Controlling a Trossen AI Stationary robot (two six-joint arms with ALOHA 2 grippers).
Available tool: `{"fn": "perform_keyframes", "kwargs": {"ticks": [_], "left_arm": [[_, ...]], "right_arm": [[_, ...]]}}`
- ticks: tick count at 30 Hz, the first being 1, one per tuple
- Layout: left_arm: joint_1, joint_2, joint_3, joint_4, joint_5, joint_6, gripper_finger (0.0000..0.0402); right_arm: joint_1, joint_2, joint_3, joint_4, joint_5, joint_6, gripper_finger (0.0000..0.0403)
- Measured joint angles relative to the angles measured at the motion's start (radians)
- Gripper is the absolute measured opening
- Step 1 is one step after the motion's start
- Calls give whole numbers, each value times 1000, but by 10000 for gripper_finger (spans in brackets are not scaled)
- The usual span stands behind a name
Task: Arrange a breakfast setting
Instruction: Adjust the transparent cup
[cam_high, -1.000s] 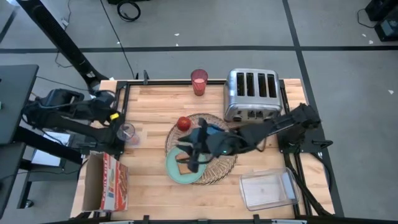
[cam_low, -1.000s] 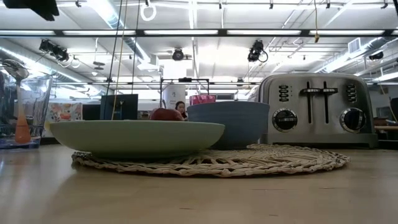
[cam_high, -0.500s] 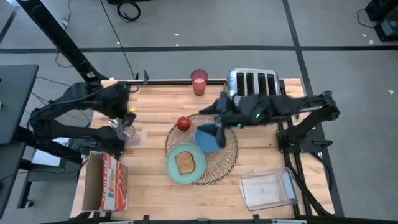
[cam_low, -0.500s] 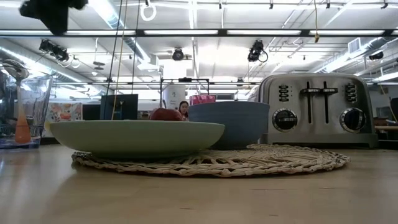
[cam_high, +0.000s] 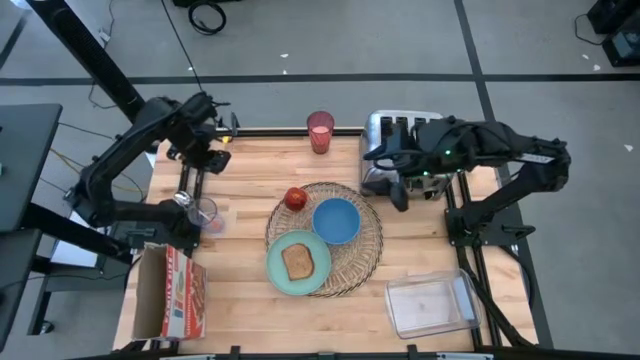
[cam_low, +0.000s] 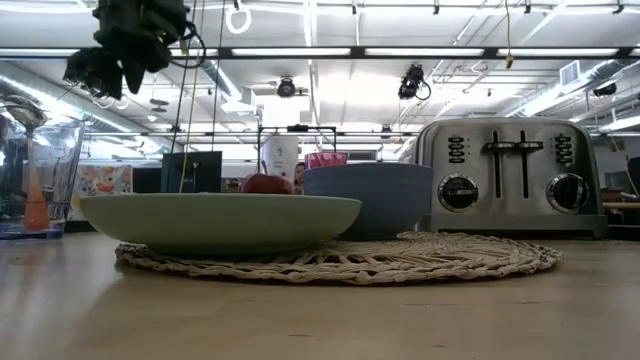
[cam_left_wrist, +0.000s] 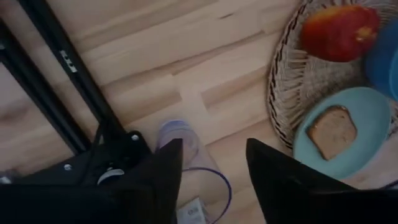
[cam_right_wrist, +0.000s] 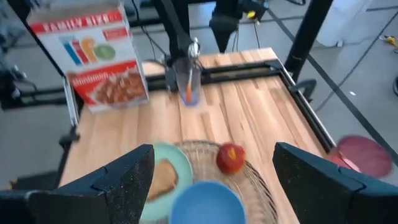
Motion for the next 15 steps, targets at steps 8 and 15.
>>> {"fn": "perform_keyframes", "kwargs": {"ticks": [8,15], "left_arm": [[48,42,-1,-1,58,229,219],[48,28,-1,0,39,359,219]], "right_arm": [[-34,-65,0,-141,-43,-57,330],[-59,-134,0,-280,-40,-78,330]]}}
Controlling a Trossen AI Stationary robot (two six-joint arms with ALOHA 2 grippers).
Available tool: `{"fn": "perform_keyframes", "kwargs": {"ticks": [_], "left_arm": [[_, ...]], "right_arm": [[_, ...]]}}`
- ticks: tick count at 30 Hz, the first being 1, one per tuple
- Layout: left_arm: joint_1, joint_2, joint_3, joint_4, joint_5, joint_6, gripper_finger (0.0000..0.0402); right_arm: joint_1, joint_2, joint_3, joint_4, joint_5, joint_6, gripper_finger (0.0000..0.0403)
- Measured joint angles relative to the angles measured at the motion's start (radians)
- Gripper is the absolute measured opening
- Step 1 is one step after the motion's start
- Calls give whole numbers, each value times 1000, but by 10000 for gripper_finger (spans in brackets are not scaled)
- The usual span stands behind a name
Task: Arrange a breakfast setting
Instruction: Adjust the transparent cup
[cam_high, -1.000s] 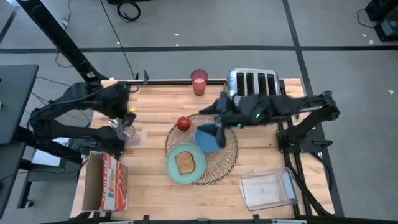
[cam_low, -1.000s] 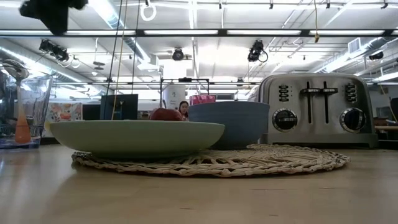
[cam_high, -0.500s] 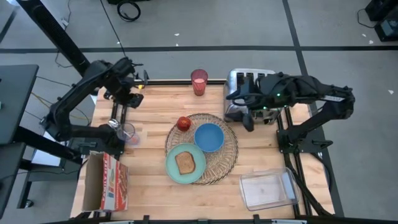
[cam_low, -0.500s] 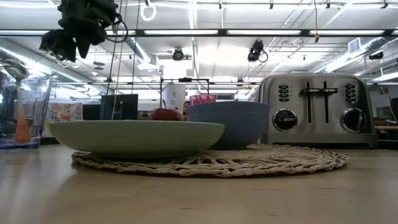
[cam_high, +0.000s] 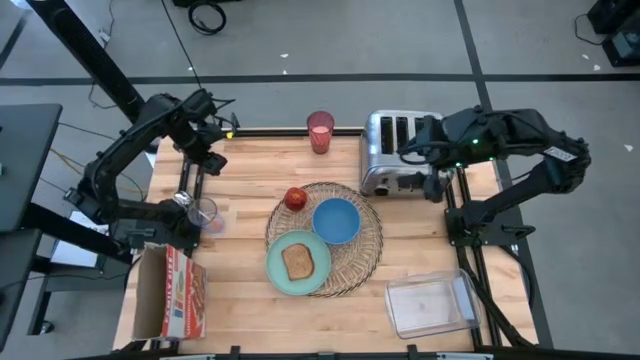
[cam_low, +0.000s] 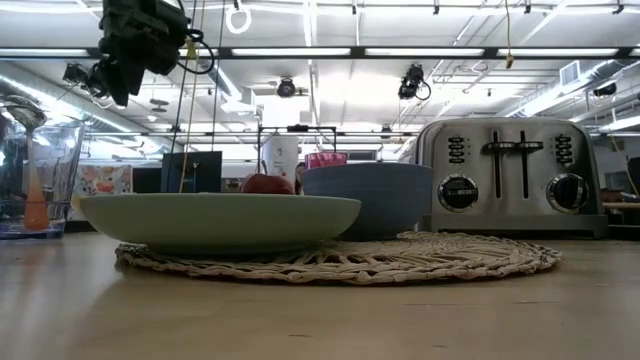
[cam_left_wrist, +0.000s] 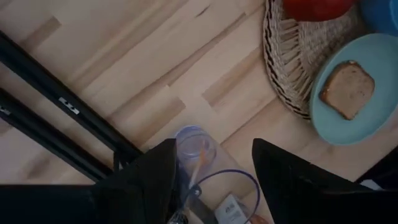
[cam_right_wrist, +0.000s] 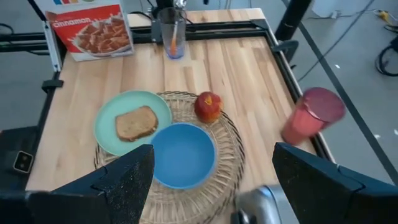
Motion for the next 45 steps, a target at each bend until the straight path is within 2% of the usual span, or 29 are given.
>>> {"fn": "perform_keyframes", "kwargs": {"ticks": [4,9,22,26,29,33,38,41,45], "left_arm": [[-4,-61,0,0,-12,-58,213],[-10,-187,0,-1,-56,-211,196],[-81,-552,0,-1,-122,-757,187],[-92,-618,0,1,-143,-875,187],[-92,-634,0,24,-141,-910,187],[-92,-630,-38,200,-117,-919,187],[-116,-625,-190,520,-98,-918,187],[-187,-605,-306,693,-87,-936,187],[-360,-540,-407,896,-71,-1002,187]], "right_arm": [[-3,-38,0,-29,31,1,330],[-3,-78,0,-33,49,-12,330],[-66,-92,0,-27,54,-150,330],[-104,-92,0,9,53,-220,330],[-132,-89,0,25,46,-271,330],[-172,-79,0,42,42,-321,330],[-230,-63,0,61,-21,-340,330],[-259,-52,0,61,-37,-347,330],[-292,-45,-1,61,-37,-368,330]]}}
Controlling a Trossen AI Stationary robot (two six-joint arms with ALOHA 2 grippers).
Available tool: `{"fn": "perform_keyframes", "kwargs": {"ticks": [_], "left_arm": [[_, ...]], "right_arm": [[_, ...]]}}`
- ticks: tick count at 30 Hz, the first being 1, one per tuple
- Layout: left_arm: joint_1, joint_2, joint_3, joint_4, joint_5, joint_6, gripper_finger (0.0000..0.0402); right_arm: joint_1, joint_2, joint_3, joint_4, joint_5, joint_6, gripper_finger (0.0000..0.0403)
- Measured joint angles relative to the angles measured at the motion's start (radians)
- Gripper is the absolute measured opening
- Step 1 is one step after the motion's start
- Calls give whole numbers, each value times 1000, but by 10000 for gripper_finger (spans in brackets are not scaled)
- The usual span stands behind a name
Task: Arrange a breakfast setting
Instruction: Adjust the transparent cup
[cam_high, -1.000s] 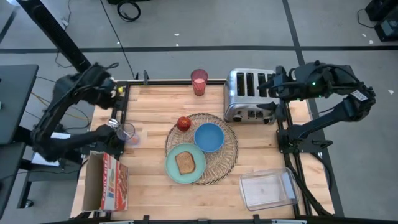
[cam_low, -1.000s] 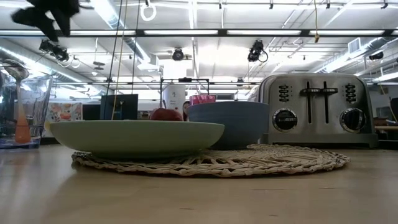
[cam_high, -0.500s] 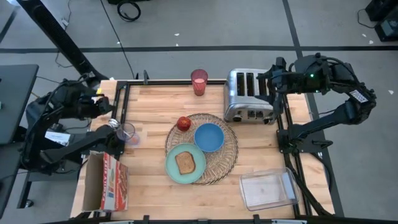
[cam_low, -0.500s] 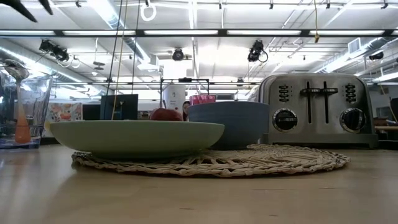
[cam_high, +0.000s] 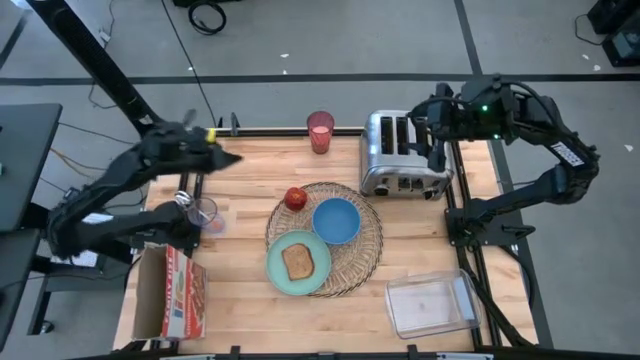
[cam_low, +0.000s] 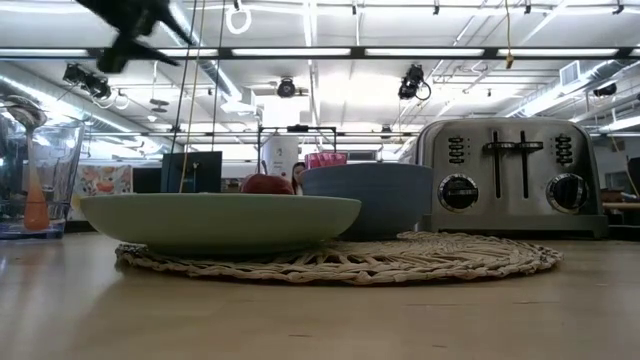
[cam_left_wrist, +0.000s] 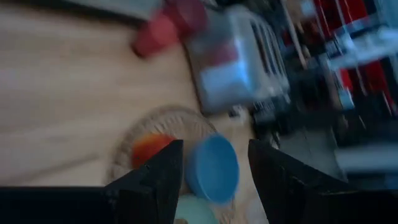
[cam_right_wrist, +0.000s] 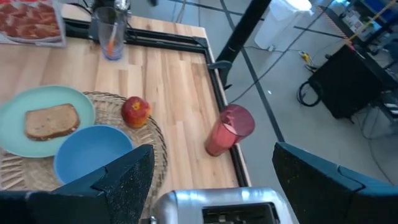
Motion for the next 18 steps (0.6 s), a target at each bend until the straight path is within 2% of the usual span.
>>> {"fn": "perform_keyframes", "kwargs": {"ticks": [3,6,8,11,15,18], "left_arm": [[-143,66,8,22,-14,-33,181],[-292,129,60,-42,-19,-88,165],[-387,163,118,-156,-23,-136,152],[-513,196,232,-412,-31,-247,132],[-665,230,374,-755,-43,-467,111],[-766,243,420,-905,-42,-674,101]], "right_arm": [[-27,6,0,0,-2,-11,330],[-56,14,0,0,-22,-18,330],[-74,18,0,-2,-43,-18,330],[-95,24,0,-2,-70,-18,330],[-116,31,0,-2,-105,-23,330],[-129,34,0,-5,-128,-29,330]]}}
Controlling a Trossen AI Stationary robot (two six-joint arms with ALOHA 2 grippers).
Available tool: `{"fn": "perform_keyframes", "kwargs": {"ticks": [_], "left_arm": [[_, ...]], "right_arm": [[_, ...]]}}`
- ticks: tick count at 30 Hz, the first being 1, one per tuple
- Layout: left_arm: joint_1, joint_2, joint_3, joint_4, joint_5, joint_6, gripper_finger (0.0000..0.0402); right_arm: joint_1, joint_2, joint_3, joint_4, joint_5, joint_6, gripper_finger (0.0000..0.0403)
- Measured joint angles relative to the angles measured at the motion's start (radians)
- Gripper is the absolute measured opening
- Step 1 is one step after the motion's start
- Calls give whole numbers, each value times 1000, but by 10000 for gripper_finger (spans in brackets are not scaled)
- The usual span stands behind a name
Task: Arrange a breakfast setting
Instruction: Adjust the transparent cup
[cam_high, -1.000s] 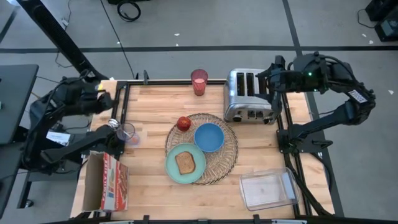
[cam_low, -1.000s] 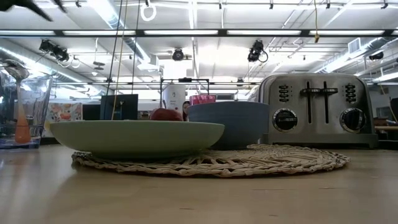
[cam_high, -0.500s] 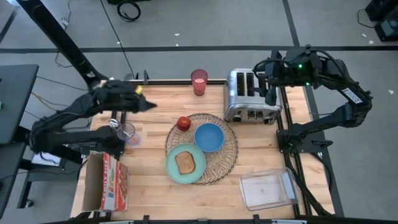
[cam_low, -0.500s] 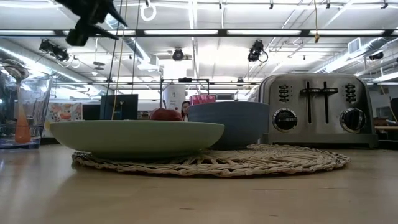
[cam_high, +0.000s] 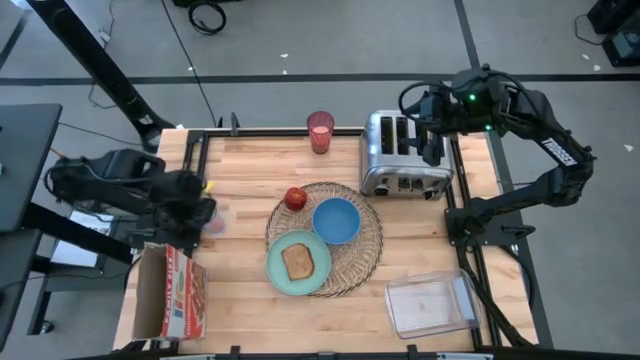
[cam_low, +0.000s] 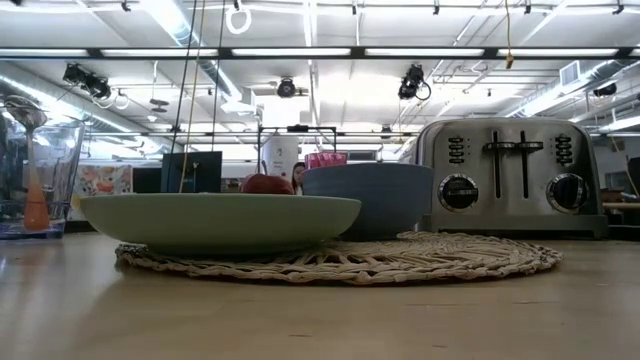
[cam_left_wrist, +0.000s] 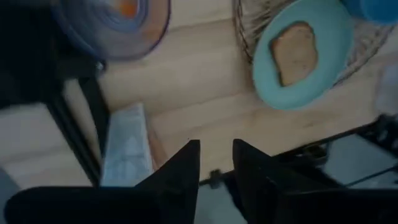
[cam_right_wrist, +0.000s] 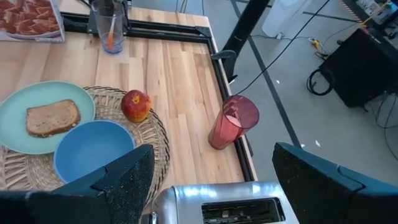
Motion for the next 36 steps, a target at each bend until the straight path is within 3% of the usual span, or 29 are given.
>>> {"fn": "perform_keyframes", "kwargs": {"ticks": [5,12,16,19,24,32,36], "left_arm": [[-108,-21,-85,9,-125,-263,96],[-123,-21,-268,6,-137,-356,95],[-119,-20,-274,8,-153,-361,95],[-119,-20,-274,10,-226,-380,96],[-118,3,-274,59,-274,-180,108],[-88,92,-274,68,-277,133,187],[-46,144,-274,68,-275,244,202]], "right_arm": [[-19,5,0,-8,-37,-13,330],[-27,6,0,-5,-58,-41,330],[-27,6,0,-2,-58,-42,330],[-27,7,0,6,-57,-38,330],[-27,7,0,6,-57,-19,330],[-27,7,0,33,-56,5,330],[-27,7,0,35,-56,28,330]]}}
